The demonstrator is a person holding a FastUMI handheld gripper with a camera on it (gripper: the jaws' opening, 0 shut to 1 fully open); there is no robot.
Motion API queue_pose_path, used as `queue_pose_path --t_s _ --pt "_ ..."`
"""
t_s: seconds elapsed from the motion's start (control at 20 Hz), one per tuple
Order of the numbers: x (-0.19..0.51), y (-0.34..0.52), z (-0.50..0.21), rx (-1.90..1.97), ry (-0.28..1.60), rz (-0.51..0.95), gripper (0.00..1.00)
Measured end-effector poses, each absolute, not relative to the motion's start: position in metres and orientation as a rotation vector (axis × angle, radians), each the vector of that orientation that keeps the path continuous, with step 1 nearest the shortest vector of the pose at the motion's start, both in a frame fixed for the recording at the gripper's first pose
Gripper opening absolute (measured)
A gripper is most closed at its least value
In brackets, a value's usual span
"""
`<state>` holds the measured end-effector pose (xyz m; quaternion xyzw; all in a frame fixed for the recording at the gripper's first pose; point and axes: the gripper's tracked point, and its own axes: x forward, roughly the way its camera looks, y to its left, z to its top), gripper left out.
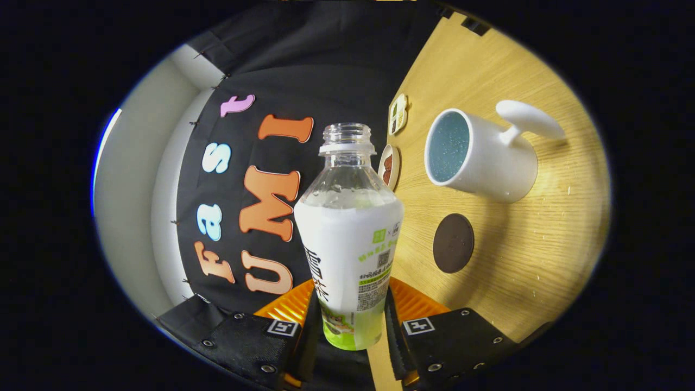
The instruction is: Take the bottle from table, then pour the juice into the cup, finally place the bottle on the coaster
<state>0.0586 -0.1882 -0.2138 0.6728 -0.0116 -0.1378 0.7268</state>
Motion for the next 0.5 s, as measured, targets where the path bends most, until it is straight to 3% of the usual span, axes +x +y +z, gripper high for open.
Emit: queue_pose_path --t_s 0.5 --pt "0.059 -0.203 -0.212 1.671 -0.084 -0.299 0.55"
